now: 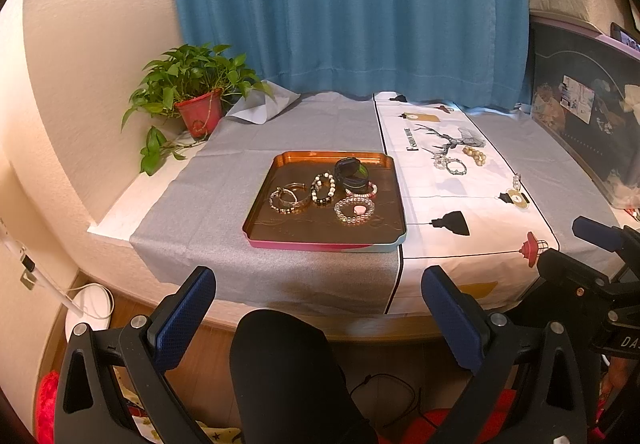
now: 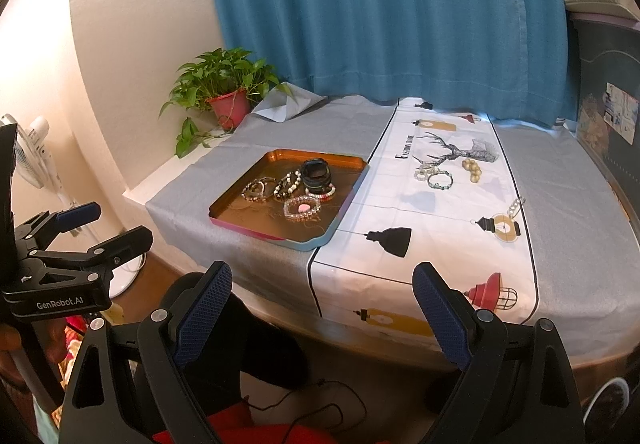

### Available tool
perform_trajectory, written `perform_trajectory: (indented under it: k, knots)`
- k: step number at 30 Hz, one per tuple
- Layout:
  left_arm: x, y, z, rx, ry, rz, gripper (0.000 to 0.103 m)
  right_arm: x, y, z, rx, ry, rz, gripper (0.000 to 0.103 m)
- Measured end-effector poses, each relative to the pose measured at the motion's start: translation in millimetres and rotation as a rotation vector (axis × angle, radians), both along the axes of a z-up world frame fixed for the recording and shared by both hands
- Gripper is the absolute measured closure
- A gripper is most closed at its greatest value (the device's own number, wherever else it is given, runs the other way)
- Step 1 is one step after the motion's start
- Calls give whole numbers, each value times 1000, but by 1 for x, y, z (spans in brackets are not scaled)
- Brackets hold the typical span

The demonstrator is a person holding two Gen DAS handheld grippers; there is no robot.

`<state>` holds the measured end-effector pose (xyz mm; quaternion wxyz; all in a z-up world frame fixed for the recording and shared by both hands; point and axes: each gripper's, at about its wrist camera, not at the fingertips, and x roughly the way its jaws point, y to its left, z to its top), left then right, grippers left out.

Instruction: Organize jewelry

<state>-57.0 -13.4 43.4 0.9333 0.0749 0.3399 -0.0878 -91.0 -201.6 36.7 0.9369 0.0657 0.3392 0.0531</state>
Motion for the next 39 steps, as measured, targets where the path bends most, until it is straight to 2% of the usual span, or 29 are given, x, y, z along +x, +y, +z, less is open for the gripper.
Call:
perform_trajectory:
  k: [16, 22, 28, 33, 37, 39]
  knots:
    - [0, 0, -1, 0, 0, 0, 1, 1, -1, -1, 0, 1, 1, 11]
    - [13, -18, 3, 2, -4, -28, 1, 2, -13, -4, -13, -10, -29, 11]
    - [72, -62, 2, -10, 36, -109, 1, 36, -66, -16, -42, 17, -137, 11]
    - [141, -125, -10, 2, 79, -210, 1, 85, -127, -32, -86, 59, -232, 11]
    - [214, -185, -36, 17, 167, -293, 1, 139, -172, -52, -94, 118, -268, 11]
    - [247, -210, -54, 52, 219, -307, 1, 174, -195, -70, -85, 172, -276, 11]
